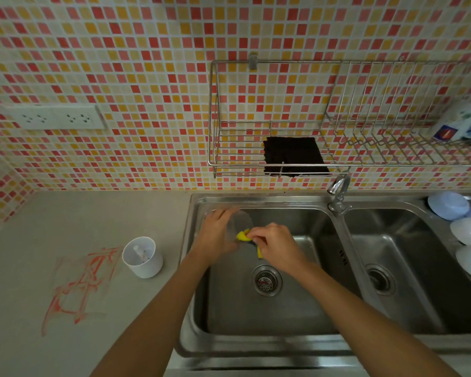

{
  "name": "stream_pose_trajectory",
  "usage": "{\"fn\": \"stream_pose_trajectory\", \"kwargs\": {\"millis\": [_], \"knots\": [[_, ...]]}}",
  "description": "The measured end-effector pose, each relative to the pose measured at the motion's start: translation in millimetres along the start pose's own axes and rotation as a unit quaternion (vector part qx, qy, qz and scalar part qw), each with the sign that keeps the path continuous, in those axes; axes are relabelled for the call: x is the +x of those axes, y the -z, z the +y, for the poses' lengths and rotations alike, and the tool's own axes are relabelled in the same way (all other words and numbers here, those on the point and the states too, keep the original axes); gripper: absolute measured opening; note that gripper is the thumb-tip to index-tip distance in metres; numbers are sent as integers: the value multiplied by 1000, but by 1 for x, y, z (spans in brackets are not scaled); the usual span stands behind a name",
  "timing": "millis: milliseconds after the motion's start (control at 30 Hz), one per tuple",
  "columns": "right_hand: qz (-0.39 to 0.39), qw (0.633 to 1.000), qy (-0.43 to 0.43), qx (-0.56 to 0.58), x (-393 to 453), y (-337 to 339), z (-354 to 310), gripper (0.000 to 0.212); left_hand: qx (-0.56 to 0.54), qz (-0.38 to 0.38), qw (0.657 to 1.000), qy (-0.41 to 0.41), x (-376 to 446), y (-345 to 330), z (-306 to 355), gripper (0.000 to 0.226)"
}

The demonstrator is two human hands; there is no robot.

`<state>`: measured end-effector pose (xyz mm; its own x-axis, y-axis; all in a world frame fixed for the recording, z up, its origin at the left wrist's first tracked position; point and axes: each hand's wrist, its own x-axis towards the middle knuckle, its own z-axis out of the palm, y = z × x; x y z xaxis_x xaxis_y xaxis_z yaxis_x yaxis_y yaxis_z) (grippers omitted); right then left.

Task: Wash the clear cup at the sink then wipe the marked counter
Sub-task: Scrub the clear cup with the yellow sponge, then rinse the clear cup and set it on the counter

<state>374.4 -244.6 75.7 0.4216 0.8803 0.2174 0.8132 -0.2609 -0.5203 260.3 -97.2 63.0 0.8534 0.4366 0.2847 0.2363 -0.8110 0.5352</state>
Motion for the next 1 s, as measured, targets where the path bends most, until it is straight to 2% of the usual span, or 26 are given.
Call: {"fn": "stream_pose_trajectory", "kwargs": {"millis": [200,367,467,567,733,900,1000], "knots": [[165,970,-103,149,15,47,-29,19,-18,2,1000,25,-10,6,-18,86],[301,927,-89,206,59,83,-53,13,-10,11,999,38,-5,18,-21,83],[334,919,-85,192,96,94,-60,12,-4,12,999,52,1,23,-23,85],[313,938,-95,117,130,91,-55,10,-12,11,998,67,4,25,-25,85],[216,967,-137,5,157,78,-46,10,-8,12,997,77,7,24,-26,86],[147,969,-188,-57,163,76,-51,13,-2,3,995,96,13,19,-25,87],[128,971,-193,-56,158,76,-53,18,-1,5,995,98,16,15,-19,89]]}}
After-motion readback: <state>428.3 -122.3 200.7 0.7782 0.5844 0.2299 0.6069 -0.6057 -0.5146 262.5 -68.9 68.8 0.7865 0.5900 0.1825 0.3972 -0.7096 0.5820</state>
